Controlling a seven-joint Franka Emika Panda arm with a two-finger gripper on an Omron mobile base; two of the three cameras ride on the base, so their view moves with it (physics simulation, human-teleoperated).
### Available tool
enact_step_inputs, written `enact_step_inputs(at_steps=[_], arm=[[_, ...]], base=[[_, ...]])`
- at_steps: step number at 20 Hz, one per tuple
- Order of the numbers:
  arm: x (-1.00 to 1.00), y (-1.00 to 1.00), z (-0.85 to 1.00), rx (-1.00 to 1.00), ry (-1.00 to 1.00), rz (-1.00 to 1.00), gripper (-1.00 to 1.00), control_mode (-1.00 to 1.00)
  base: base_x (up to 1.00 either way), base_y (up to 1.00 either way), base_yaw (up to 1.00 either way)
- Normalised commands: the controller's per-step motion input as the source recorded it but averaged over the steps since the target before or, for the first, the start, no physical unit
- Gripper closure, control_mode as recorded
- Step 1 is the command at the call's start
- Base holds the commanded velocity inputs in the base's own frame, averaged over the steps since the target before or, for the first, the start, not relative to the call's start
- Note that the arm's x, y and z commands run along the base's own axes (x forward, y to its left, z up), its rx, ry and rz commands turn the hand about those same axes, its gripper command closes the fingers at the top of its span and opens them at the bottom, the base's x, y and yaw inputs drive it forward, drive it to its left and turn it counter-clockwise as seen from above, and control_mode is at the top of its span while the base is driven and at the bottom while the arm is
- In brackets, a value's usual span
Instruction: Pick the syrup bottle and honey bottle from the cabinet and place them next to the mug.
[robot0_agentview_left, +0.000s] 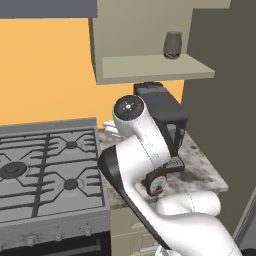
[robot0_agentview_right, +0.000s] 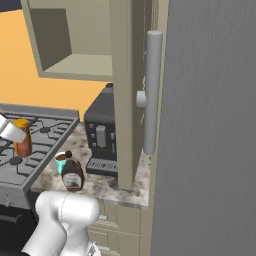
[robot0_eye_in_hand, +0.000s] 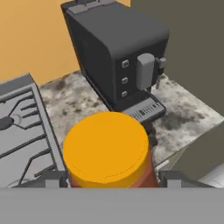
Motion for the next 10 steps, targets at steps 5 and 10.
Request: enact_step_inputs(at_steps=[5,10], arm=[[0.1,0.3,-0.6,0.0,-0.09,-0.24,1.0,-1.0],[0.07,0.3,-0.51,-0.01,-0.13,-0.15,1.0,-1.0]], base=[[0.0,0.0,0.0],[0.0,0.0,0.0]])
